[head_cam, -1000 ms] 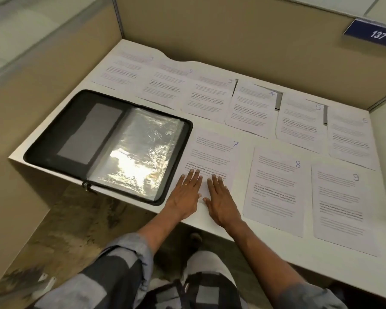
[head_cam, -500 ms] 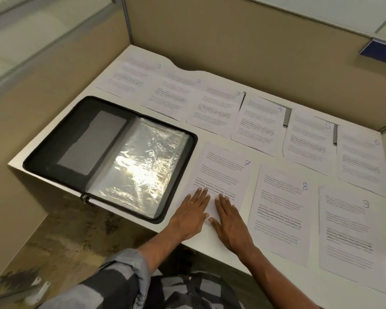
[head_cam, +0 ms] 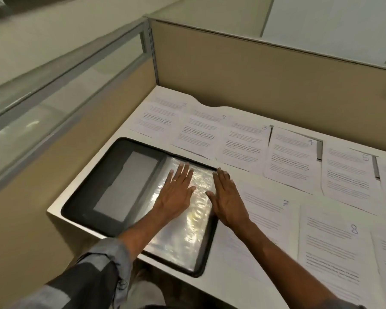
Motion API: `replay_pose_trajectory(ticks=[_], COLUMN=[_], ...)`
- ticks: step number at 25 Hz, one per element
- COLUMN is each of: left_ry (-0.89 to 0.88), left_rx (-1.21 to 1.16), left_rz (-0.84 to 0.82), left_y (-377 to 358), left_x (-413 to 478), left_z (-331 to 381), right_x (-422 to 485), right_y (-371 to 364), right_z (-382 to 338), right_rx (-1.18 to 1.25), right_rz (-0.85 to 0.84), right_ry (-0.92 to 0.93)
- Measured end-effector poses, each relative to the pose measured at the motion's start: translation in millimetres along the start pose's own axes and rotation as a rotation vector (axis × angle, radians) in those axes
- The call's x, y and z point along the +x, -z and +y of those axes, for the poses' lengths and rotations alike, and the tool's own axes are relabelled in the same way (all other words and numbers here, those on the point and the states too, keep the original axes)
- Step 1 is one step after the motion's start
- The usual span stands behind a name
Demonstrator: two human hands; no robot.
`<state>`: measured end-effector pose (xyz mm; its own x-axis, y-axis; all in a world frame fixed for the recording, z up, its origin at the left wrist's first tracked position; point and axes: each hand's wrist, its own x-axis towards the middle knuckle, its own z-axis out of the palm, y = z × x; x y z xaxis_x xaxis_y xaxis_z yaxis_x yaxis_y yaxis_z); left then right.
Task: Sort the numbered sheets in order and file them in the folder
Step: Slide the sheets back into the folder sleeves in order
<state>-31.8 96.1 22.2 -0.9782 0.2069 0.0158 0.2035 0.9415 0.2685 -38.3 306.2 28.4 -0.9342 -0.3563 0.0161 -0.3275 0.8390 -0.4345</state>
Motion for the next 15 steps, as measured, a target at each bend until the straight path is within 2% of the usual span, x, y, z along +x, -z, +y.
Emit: replay_pose_trajectory(ticks=[3,7,11,15], left_ry=[-0.005,-0.030,-0.027,-0.004], left_rx=[0.011,0.034,0.005,-0.036], left_rz=[-0.017,-0.078,-0.141,-0.122], left_y=[22,40,52,57], left_x=[36,83,122,157], left_z=[-75,-168,-242,-297], right_x=[70,156,221,277], right_y=[-21,-53,-83,-104], right_z=[-39,-92,-137,-161], right_rx=[-0.038,-0.102,-0.125,-0.140], right_rz=[0.026,0.056,-0.013,-0.071], right_ry=[0.007,-0.074,-0.127,-0.145])
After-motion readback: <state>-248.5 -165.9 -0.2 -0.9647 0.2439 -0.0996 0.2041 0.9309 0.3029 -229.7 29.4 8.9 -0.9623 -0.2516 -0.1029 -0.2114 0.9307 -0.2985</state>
